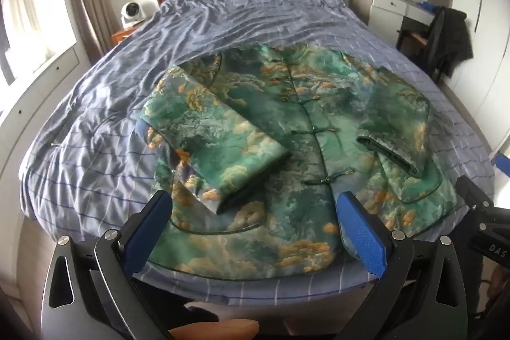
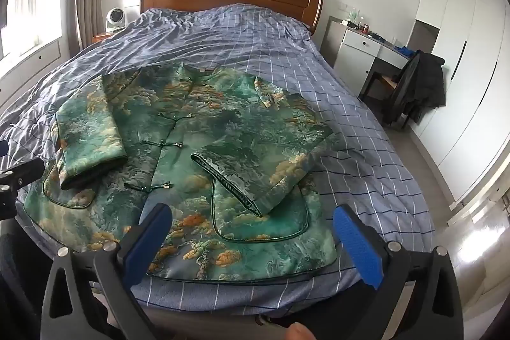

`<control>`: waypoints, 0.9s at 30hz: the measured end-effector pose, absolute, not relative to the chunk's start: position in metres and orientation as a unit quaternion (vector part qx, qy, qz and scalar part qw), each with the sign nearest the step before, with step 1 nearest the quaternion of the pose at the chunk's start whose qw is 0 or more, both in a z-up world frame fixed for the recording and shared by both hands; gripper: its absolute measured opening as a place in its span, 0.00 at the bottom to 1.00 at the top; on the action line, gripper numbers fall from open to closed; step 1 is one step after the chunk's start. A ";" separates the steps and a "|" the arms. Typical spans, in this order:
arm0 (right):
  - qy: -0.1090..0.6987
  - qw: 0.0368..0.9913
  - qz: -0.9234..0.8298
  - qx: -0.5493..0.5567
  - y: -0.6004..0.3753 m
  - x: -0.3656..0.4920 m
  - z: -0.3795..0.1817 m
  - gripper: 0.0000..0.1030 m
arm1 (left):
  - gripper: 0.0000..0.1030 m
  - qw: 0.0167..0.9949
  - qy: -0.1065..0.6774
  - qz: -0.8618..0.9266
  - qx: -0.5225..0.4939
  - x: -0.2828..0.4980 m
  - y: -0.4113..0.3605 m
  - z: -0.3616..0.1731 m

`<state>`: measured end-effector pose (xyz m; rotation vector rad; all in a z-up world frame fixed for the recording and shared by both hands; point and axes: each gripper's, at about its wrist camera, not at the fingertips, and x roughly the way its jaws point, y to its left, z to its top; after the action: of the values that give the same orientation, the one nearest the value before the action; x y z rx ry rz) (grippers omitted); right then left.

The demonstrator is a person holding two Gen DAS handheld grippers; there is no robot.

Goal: Fold large clothes

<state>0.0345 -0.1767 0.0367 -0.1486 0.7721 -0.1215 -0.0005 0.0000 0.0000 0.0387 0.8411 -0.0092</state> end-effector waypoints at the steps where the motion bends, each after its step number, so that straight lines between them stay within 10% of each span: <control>1: 0.377 0.921 -0.058 -0.072 -0.176 0.034 0.036 1.00 | 1.00 0.912 0.409 -0.004 0.018 -0.001 0.000 0.000; 27: 0.377 0.923 -0.060 -0.052 -0.172 0.031 0.036 1.00 | 1.00 0.908 0.418 0.006 0.034 -0.006 -0.005 -0.008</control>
<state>0.0312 -0.1721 0.0356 -0.1065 0.7737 -0.1223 -0.0058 -0.0046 -0.0080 0.0697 0.8632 0.0123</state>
